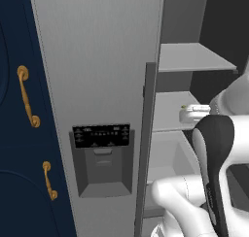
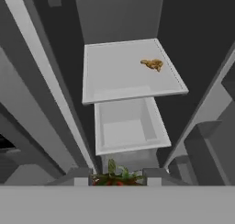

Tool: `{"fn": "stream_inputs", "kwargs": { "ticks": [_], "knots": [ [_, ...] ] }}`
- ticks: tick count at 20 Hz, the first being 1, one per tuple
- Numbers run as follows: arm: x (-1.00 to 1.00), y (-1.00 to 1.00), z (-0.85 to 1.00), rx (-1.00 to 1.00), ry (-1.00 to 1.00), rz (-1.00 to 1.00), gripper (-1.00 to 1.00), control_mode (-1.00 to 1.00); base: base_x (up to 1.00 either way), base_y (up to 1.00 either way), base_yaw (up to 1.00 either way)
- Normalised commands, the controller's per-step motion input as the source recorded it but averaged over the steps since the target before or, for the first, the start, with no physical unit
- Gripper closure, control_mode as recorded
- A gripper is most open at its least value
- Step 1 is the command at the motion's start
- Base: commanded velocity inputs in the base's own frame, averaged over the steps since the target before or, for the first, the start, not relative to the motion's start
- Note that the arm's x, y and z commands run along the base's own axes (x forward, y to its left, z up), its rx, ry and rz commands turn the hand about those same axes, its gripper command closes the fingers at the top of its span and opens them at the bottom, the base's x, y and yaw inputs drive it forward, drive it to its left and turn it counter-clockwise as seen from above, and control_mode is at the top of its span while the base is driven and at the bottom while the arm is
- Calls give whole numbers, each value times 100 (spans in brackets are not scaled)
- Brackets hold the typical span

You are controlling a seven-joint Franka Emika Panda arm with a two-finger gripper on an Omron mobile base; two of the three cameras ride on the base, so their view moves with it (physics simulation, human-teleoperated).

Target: Take the strawberry from the fridge and place it on top of the pancake, located on the dining counter.

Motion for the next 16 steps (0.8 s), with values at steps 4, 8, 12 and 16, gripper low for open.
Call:
{"fn": "stream_inputs", "kwargs": {
  "ticks": [4,8,12,16],
  "knots": [
    [-24,9,4,0,0,0,100,100,-75,29,0],
    [0,0,0,0,0,0,100,100,-100,45,0],
    [0,0,0,0,0,0,100,100,-100,68,0],
    [0,0,0,0,0,0,100,100,-100,88,0]
  ]
}}
